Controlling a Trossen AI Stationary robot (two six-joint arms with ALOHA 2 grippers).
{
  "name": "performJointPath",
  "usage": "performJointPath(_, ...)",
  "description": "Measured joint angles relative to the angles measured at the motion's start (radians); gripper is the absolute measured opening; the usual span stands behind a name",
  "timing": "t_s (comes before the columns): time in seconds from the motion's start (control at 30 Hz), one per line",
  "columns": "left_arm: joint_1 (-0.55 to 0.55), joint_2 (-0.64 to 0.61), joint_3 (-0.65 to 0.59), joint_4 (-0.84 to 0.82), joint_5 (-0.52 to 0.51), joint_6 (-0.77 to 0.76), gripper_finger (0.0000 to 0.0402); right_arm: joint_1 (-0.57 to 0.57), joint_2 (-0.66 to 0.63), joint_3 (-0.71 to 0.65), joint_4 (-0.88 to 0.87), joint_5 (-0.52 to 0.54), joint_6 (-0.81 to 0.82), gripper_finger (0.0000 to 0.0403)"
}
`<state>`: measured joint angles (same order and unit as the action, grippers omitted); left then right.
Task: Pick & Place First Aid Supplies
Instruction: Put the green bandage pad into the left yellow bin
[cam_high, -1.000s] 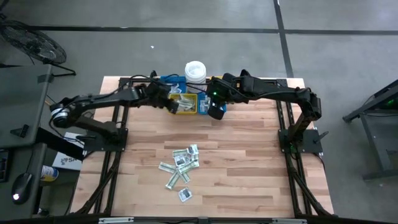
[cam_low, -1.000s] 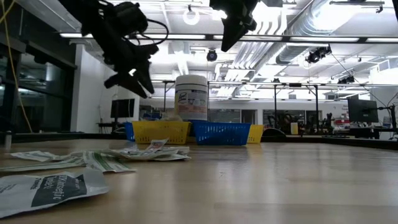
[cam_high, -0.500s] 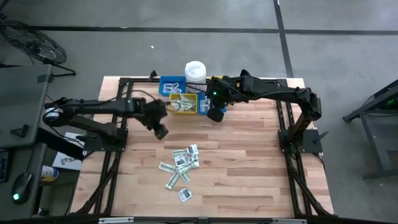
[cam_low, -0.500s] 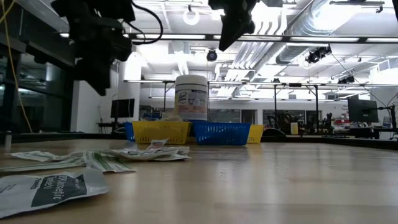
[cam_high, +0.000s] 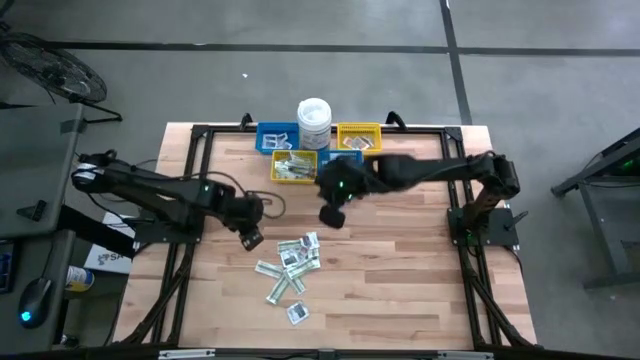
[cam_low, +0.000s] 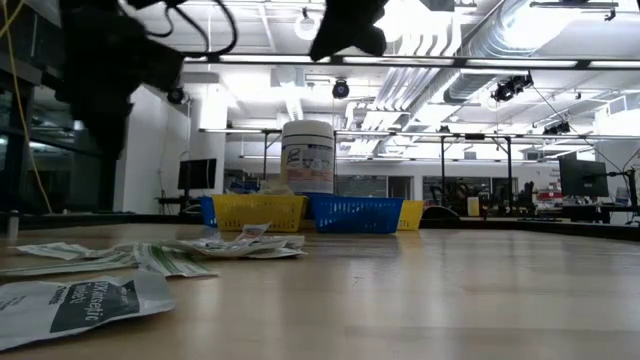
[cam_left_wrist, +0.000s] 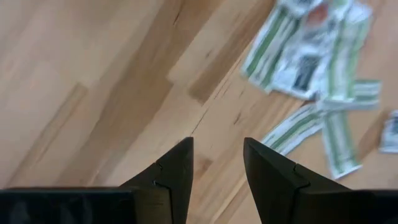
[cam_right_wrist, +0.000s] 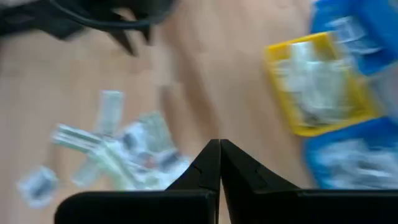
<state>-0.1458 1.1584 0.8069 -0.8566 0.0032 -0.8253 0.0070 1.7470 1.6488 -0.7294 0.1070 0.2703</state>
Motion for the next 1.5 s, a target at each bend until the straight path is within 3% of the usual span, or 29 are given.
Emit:
performJointPath(0.2, -0.127, 0.000, -0.116, 0.110, -0.006, -0.133, 0.0140, 0.100, 0.001, -0.199, 0.343, -0.015, 0.170, 0.0001)
performJointPath(0.47, -0.301, 0.000, -0.221, 0.286, -0.049, -0.371, 0.0140, 0.209, 0.013, -0.395, 0.764, 0.071, 0.224, 0.0000)
performJointPath(0.77, -0.406, 0.000, -0.222, 0.335, -0.127, -0.592, 0.0140, 0.242, 0.136, -0.386, 0.792, -0.016, 0.201, 0.0000)
performJointPath(0.97, -0.411, 0.004, -0.222, 0.529, -0.217, -0.612, 0.0140, 0.268, 0.177, -0.388, 0.684, -0.013, 0.244, 0.0000)
performJointPath(1.13, -0.411, 0.004, -0.222, 0.615, -0.304, -0.626, 0.0140, 0.286, 0.225, -0.389, 0.705, -0.042, 0.242, 0.0000)
performJointPath(1.27, -0.411, 0.014, -0.222, 0.662, -0.319, -0.646, 0.0140, 0.297, 0.267, -0.389, 0.711, -0.038, 0.246, 0.0000)
performJointPath(1.5, -0.411, 0.146, -0.221, 0.832, -0.297, -0.647, 0.0140, 0.291, 0.298, -0.389, 0.745, -0.025, 0.246, 0.0000)
